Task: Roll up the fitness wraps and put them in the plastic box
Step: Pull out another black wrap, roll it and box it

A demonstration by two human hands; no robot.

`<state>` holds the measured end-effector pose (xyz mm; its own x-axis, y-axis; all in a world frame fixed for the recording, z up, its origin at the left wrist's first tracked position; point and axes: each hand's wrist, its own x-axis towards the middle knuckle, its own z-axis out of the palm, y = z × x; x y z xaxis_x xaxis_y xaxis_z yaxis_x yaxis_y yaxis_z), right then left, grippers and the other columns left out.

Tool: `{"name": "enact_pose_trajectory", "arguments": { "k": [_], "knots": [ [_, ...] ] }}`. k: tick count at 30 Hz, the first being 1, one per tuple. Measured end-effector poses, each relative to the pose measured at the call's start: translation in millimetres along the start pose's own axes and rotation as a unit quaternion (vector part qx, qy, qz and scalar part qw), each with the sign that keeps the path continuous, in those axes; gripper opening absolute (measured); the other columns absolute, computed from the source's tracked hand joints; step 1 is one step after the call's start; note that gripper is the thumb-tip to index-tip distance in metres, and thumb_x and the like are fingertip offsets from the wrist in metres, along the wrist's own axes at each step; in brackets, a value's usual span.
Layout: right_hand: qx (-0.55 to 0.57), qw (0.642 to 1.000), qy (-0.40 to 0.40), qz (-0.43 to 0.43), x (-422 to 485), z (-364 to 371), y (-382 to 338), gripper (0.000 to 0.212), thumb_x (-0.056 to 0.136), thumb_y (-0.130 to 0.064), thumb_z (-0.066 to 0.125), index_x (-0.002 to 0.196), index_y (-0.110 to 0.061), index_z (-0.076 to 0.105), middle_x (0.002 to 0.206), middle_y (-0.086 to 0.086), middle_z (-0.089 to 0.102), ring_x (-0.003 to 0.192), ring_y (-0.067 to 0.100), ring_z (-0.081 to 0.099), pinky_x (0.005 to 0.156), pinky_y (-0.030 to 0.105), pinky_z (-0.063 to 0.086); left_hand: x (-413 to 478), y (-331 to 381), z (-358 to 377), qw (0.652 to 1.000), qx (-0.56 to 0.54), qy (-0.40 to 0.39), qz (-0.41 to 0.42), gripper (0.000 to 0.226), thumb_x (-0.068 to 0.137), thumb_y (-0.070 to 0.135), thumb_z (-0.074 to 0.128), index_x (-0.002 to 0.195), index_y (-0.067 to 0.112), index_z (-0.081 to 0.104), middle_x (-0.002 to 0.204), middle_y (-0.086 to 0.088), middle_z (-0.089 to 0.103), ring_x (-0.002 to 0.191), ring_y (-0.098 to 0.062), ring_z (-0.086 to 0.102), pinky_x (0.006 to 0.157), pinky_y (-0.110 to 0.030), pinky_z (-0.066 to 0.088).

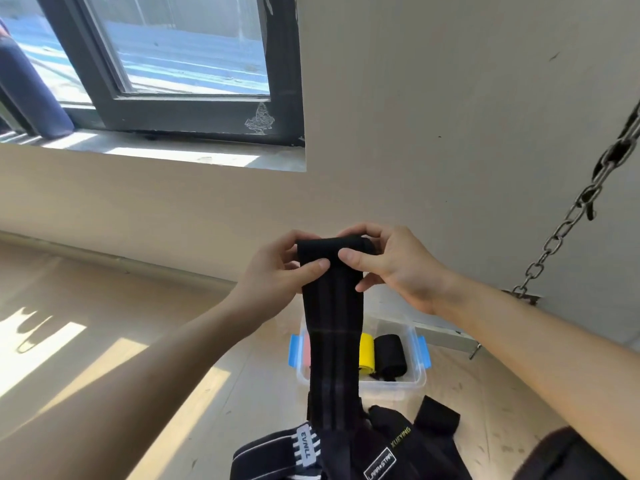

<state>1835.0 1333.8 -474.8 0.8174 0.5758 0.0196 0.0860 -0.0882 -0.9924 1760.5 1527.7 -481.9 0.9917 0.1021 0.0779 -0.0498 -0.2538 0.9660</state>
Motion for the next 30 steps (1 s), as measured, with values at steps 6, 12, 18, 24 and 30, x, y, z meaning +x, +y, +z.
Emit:
{"name": "enact_pose_trajectory", "arguments": {
  "k": [6,12,18,24,30],
  "knots": [
    [-0.005,0.999,0.015,-0.040,-0.3,0.8,4.1,0.024,0.090,-0.002,0.071,0.108,-0.017,0.069,0.106,0.011,0.072,0.096,0.020,0.073,0.070,0.028,0.059,-1.0,-0.5,-3.6,0.996,-0.010,-0.031,-0.079,0.021,0.096,0.032,0.069,0.117,0.031,0.072,0.103,-0.002,0.078,0.091,-0.013,0.075,0.069,-0.023,0.057],
    [-0.030,0.997,0.006,-0.075,-2.1,2.8,7.4,0.024,0.090,-0.002,0.072,0.110,-0.016,0.069,0.103,0.007,0.072,0.095,0.018,0.071,0.071,0.030,0.060,-2.8,-0.5,-2.9,0.992,-0.087,-0.018,-0.092,0.031,0.093,0.036,0.069,0.120,0.020,0.072,0.107,-0.003,0.078,0.101,-0.016,0.075,0.080,-0.034,0.063],
    [-0.028,0.999,-0.010,-0.029,-2.0,2.8,7.6,0.027,0.090,-0.012,0.074,0.116,-0.018,0.068,0.111,0.007,0.071,0.099,0.019,0.072,0.071,0.031,0.060,-5.0,-4.3,-4.2,0.995,-0.078,-0.002,-0.062,0.022,0.090,0.015,0.076,0.112,0.017,0.072,0.104,-0.007,0.076,0.099,-0.020,0.075,0.072,-0.027,0.058],
    [-0.009,1.000,-0.024,0.008,-3.4,5.1,8.2,0.024,0.093,-0.015,0.069,0.117,-0.011,0.067,0.107,0.013,0.070,0.096,0.022,0.074,0.065,0.035,0.062,-7.0,-6.1,-3.4,0.998,-0.062,0.007,-0.020,0.031,0.087,0.001,0.076,0.113,0.017,0.071,0.109,-0.013,0.072,0.096,-0.028,0.074,0.066,-0.024,0.056],
    [0.010,1.000,-0.026,-0.007,-4.7,5.9,8.0,0.027,0.088,0.000,0.072,0.113,-0.009,0.066,0.098,0.008,0.071,0.087,0.023,0.073,0.063,0.031,0.059,-7.0,-4.0,-7.1,0.994,-0.070,-0.025,-0.075,0.039,0.079,0.015,0.080,0.116,0.020,0.069,0.111,-0.009,0.073,0.098,-0.024,0.075,0.069,-0.030,0.060]
  ]
}}
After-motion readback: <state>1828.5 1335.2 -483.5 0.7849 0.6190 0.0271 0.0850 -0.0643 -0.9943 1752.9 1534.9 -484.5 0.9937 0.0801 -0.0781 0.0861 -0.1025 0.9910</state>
